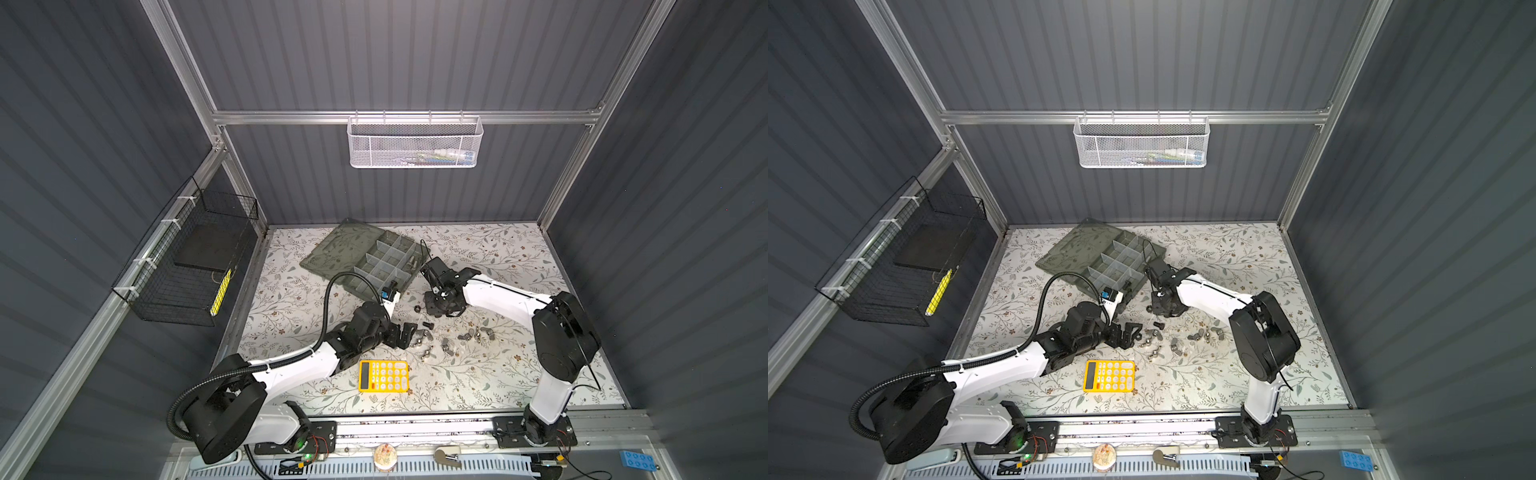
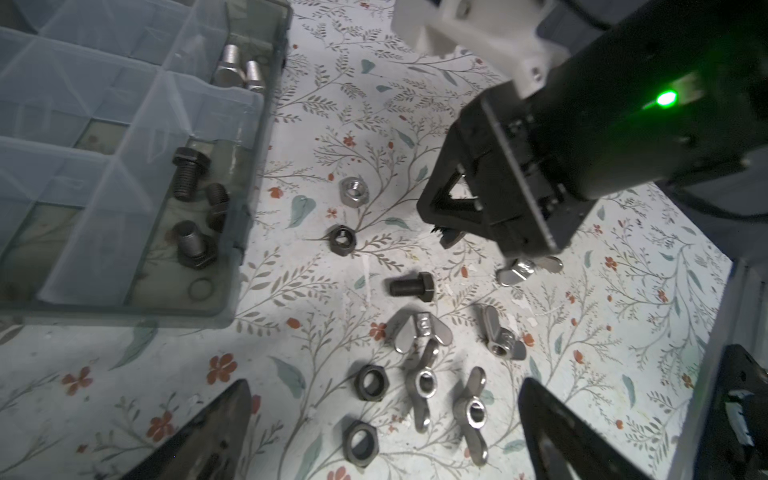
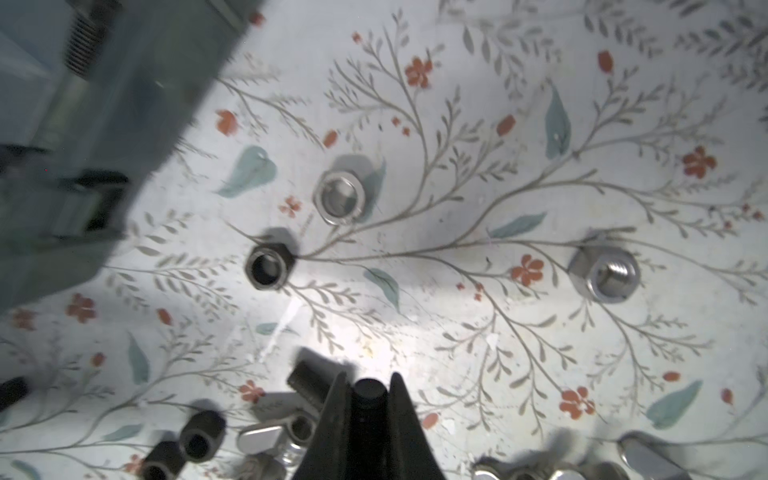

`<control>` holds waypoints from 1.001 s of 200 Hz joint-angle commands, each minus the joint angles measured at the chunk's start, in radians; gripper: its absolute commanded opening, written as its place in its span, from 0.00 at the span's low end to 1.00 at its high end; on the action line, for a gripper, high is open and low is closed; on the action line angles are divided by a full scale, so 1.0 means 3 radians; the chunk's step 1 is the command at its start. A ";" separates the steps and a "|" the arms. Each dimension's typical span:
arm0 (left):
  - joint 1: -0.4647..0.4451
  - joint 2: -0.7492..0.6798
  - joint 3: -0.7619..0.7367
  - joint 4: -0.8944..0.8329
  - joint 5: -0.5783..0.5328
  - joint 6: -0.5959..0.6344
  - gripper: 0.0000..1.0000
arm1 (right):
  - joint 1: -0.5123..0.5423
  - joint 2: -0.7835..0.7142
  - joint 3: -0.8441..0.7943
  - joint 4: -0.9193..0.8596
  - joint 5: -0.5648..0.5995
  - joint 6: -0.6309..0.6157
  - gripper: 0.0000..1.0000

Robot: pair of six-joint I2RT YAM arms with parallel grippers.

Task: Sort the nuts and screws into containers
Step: 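Lift the black bolt with the right gripper over an organizer compartment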

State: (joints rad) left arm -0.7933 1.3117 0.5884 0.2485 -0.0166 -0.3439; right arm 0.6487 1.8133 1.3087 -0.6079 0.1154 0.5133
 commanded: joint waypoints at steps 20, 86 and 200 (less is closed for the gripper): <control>0.0323 -0.0318 -0.0188 -0.0076 -0.0147 -0.0133 1.00 | -0.0004 0.0086 0.0329 0.0617 -0.0367 0.0040 0.00; 0.0405 -0.0322 -0.0260 -0.0123 -0.0446 -0.0221 1.00 | -0.0005 0.0508 0.0652 0.1404 -0.0594 0.0044 0.01; 0.0420 -0.0205 -0.0246 -0.0087 -0.0429 -0.0237 1.00 | -0.0013 0.1063 0.1112 0.1217 -0.0509 0.0432 0.03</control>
State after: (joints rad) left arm -0.6731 1.2388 0.5152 0.2211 -0.1390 -0.4015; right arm 0.6487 2.1242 1.6218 -0.2031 -0.0841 0.6102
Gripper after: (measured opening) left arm 0.997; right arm 0.142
